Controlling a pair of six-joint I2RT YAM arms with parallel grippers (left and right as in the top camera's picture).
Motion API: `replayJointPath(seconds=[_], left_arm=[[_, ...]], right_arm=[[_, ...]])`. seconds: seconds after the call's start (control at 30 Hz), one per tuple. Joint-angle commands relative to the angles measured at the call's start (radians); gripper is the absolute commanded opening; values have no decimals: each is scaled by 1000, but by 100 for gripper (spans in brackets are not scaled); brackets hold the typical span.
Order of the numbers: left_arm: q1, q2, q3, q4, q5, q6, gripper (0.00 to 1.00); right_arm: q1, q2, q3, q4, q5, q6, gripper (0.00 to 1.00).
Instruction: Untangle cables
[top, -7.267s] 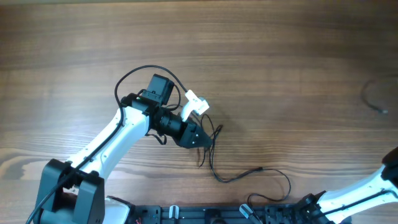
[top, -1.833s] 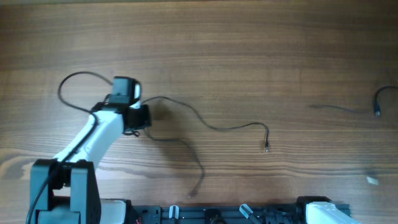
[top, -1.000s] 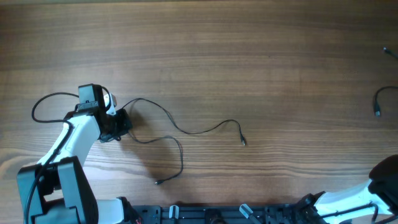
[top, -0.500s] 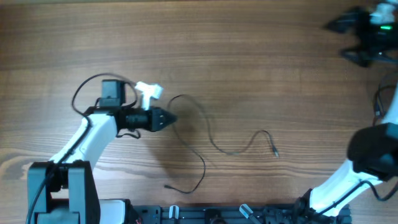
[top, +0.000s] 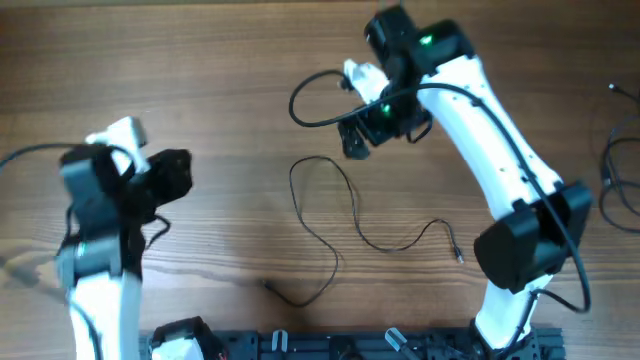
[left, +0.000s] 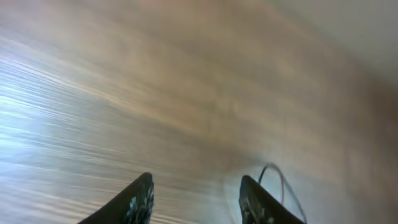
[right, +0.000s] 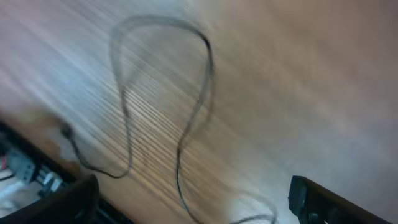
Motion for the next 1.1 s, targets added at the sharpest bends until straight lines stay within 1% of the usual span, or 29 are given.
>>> replayJointPath(seconds=[0.0, 0.07, 0.13, 0.27, 0.33, 0.43, 0.47, 0.6, 0.73, 0.87, 0.9, 0.93, 0.97, 1.0, 1.07], left_arm=[[12, -203, 6, -66, -53, -29, 48], [12, -283, 6, -108, -35, -29, 48], [12, -333, 6, -167, -26, -29, 46], [12, -339, 6, -271, 15, -19, 44], [12, -339, 6, -298, 77, 26, 43], [12, -339, 6, -309, 94, 28, 43], [12, -339, 6, -309, 94, 28, 43], [12, -339, 6, -309, 94, 28, 44], [12, -339, 6, -309, 94, 28, 44], [12, -339, 6, -310, 94, 28, 44], [12, -339, 6, -312, 94, 28, 43], [12, -339, 6, -314, 94, 28, 43], [12, -339, 6, -315, 94, 28, 43], [12, -339, 6, -316, 94, 28, 43], [12, -339, 6, -316, 94, 28, 43]], right_arm=[[21, 22, -179, 96, 59, 201, 99], [48, 22, -275, 162, 24, 221, 99], [108, 22, -377, 264, -44, 223, 100], [204, 22, -502, 418, -51, 271, 100], [227, 22, -561, 484, -51, 296, 99], [233, 22, -622, 562, -92, 286, 100], [233, 22, -636, 586, -153, 246, 100], [252, 22, -644, 626, -347, 133, 100], [306, 22, -644, 641, -346, 139, 100], [358, 22, -644, 620, -322, 147, 100], [367, 22, -648, 617, -303, 176, 96], [370, 22, -650, 603, -261, 212, 67], [370, 22, -651, 591, -242, 222, 53], [370, 22, -651, 576, -239, 222, 50], [370, 22, -650, 542, -231, 222, 48]])
